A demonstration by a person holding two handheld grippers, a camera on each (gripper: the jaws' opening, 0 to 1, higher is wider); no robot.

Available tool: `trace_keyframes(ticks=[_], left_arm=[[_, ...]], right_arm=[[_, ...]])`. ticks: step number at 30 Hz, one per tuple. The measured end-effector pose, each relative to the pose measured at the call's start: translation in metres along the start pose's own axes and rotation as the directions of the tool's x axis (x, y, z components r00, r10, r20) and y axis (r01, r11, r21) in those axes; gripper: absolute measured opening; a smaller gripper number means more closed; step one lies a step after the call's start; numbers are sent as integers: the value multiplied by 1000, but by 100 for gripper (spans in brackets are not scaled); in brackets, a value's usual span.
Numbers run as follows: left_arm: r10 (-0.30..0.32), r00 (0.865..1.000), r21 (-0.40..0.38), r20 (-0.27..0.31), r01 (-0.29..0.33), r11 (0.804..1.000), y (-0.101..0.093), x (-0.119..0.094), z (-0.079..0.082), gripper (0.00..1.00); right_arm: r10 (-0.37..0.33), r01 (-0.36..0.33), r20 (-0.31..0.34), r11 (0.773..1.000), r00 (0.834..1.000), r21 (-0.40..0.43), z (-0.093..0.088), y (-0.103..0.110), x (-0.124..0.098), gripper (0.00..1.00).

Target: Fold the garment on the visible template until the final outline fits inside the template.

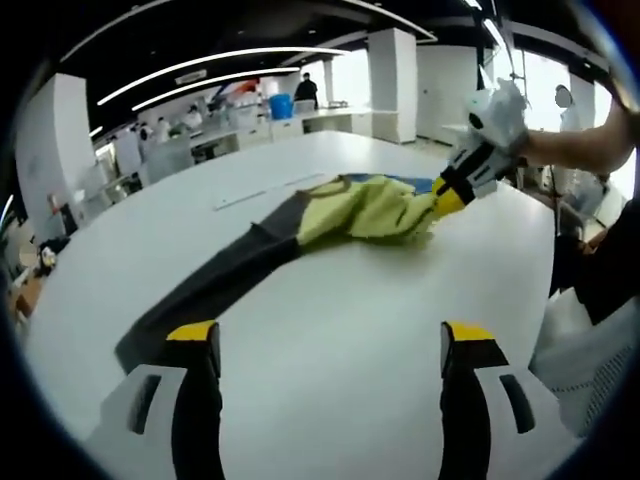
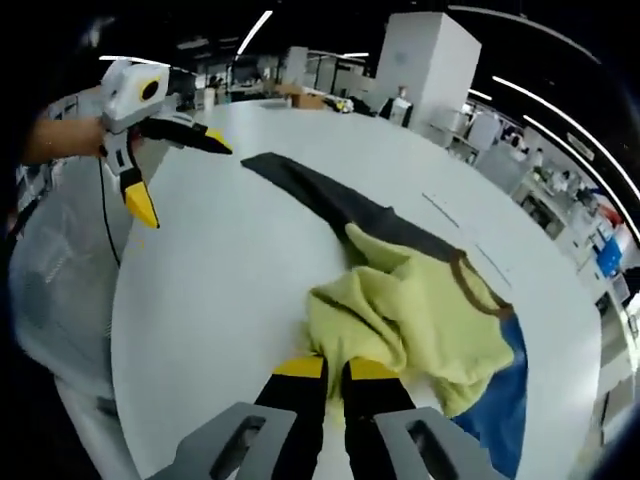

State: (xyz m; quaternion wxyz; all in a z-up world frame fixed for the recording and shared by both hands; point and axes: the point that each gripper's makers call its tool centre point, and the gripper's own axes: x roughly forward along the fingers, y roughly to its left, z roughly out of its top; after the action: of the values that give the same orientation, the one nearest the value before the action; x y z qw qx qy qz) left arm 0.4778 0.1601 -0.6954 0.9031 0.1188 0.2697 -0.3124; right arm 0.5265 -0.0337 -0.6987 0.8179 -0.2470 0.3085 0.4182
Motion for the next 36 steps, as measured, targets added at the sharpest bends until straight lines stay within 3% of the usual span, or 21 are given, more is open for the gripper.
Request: trace_keyframes(ticks=[6,12,15,21,23,27,30,36], left_arm=[[-11,1000,-11,2,11,1000,-5,3,-3,86],[-17,1000,-27,6,17,999,-7,5,-2,84],[-26,1000,-24,-2,26,999,-9,8,-3,83],[-37,999,-29,1,37,999,-12,16,2,81],[-36,999,-37,4,36,999,-12,18,3,80],[-36,999,-54,15,37,998,-13,24,5,80],[-33,999,-69,15,34,997,-13,27,5,79],[-29,999,-94,14,31,995,-12,30,3,76]], right_arm=[[-49,49,29,999,998,5,29,-30,-13,1],[-81,81,28,997,996,18,39,-57,-11,1],[-89,87,36,994,995,70,41,-76,-6,1],[-108,101,24,975,994,199,29,-108,13,1],[-114,111,6,972,993,206,22,-116,17,1],[-138,136,-16,943,990,302,7,-131,29,1],[-134,137,-32,925,990,353,0,-135,36,2],[-125,147,-81,917,989,372,-18,-134,53,2]])
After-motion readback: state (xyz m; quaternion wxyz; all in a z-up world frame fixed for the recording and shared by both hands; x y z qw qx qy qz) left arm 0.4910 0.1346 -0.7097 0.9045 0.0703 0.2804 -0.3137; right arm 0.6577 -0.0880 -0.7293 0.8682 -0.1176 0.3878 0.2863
